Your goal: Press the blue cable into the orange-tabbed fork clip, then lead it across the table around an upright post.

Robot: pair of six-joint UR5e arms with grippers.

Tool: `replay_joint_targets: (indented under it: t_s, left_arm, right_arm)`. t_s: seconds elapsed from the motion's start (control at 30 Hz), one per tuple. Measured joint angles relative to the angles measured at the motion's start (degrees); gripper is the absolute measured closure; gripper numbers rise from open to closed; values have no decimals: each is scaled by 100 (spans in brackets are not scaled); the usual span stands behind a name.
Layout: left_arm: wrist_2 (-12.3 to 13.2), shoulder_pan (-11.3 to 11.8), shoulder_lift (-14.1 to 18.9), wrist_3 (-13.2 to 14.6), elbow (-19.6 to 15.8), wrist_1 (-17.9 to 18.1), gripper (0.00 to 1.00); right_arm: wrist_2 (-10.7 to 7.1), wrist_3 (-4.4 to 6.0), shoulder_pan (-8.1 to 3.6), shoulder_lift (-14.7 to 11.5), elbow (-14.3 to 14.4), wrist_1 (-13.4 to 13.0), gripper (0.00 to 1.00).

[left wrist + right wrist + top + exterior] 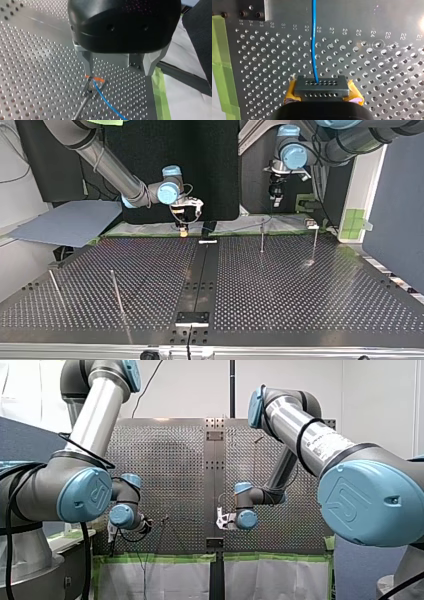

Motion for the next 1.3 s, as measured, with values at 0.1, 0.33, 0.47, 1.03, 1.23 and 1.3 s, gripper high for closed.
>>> replay_joint_targets:
  t_s: [0.1, 0.33, 0.47, 1.03, 1.23, 1.3]
  left_arm:
    - [100, -8, 138, 37, -131, -36, 0]
    - [382, -63, 476, -122, -97, -264, 0]
    - [537, -129, 686, -292, 7, -320, 0]
    - [562, -491, 876, -417, 498, -413, 0]
    - [393, -588, 569, -473, 786, -521, 0]
    - [357, -613, 454, -532, 838, -535, 0]
  right_arm:
    - [-2, -1, -1, 3, 0, 0, 100]
    - [-3, 12, -1, 5, 0, -11, 100]
    - [-7, 14, -1, 5, 0, -12, 100]
    - [-28, 15, 0, 21, 0, 4, 100]
    - [-29, 15, 0, 22, 0, 6, 100]
    - [-29, 15, 0, 22, 0, 6, 100]
